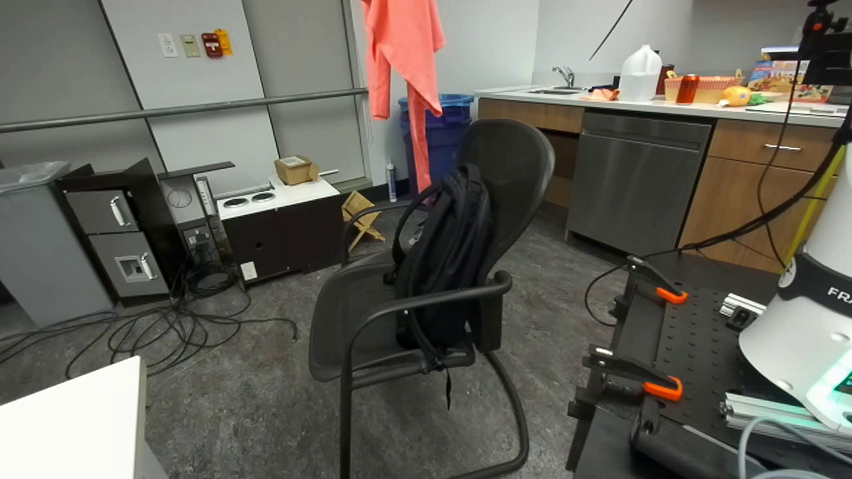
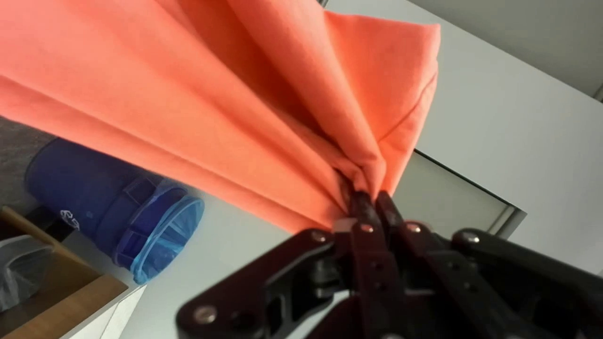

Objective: Remove the orange cloth from the head rest and put it on the sink

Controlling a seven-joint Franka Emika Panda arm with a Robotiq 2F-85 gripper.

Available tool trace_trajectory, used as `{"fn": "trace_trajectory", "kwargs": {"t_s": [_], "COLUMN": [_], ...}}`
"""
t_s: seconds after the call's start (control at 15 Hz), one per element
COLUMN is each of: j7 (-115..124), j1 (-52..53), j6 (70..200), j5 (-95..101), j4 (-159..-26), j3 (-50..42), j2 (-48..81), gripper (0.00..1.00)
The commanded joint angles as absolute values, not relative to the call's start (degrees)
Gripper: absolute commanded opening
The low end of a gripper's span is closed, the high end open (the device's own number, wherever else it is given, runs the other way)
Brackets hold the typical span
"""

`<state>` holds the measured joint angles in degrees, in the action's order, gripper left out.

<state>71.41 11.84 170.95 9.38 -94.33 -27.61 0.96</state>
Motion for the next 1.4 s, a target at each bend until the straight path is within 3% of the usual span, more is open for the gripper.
{"fn": "trace_trajectory", "kwargs": {"t_s": [0.0, 0.8, 1.33], "j7": [70.25, 70.76, 72.47], "j1": [12.3, 12.27, 12.2], "j6": [175.58, 179.12, 177.85], "j5": [9.03, 9.01, 10.29], "j4": [-100.0, -112.74, -113.0], "j3": [-26.8, -23.47, -24.32], "j2": [-0.3, 1.74, 10.77], "gripper": [0.01, 0.01, 0.01]}}
